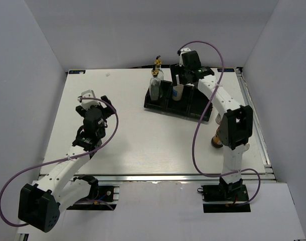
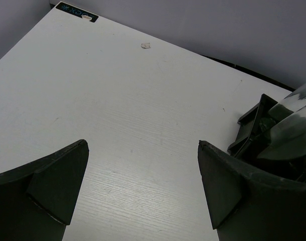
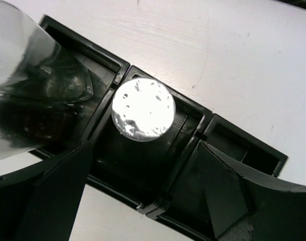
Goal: Organize the condiment bottles
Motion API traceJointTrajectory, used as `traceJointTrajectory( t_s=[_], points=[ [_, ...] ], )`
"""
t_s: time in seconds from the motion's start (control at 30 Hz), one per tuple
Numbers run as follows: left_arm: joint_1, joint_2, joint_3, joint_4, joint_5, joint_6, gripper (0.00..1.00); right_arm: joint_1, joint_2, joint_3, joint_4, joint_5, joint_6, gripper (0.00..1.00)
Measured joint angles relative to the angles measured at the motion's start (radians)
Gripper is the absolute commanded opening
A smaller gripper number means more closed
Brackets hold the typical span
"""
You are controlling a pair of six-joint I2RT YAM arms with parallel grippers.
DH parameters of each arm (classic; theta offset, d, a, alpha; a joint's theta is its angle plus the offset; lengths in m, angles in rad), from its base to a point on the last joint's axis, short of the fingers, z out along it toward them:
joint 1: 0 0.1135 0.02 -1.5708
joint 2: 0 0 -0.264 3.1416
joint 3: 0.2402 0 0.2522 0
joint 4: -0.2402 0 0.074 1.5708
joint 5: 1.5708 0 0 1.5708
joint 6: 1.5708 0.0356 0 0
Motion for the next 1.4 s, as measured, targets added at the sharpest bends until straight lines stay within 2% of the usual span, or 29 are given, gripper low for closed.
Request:
traceJointTrajectory(
  t_s=[0.13, 0.33, 0.43, 0.6, 0.8, 0.87, 1.3, 1.4],
  points=[
    [0.0, 0.007, 0.0, 0.003, 0.01, -0.004, 0.98, -0.004, -0.122, -0.045, -0.003, 0.002, 0.017, 0.89],
    [0.0, 0.077, 0.005, 0.038, 0.102, -0.014, 0.98, -0.042, -0.482, -0.311, -0.027, 0.056, 0.077, 0.9],
    [0.0, 0.123, 0.01, 0.045, 0.149, -0.021, 0.98, -0.113, -0.673, -0.48, -0.086, 0.114, 0.123, 0.89],
    [0.001, 0.197, 0.053, 0.093, 0.256, -0.028, 0.98, -0.28, -0.882, -0.676, -0.196, 0.193, 0.195, 0.89],
    [0.001, 0.299, 0.193, 0.135, 0.372, -0.018, 0.98, -0.538, -0.955, -0.804, -0.236, 0.184, 0.254, 0.89],
    [0.001, 0.307, 0.201, 0.148, 0.385, -0.009, 0.98, -0.583, -0.956, -0.84, -0.247, 0.174, 0.272, 0.89],
    [0.003, 0.457, 0.228, 0.166, 0.407, 0.024, 0.98, -0.595, -1.03, -0.972, -0.36, 0.094, 0.367, 0.89],
    [0.006, 0.469, 0.233, 0.159, 0.407, 0.024, 0.98, -0.595, -1.044, -1.003, -0.373, 0.079, 0.378, 0.87]
  ],
)
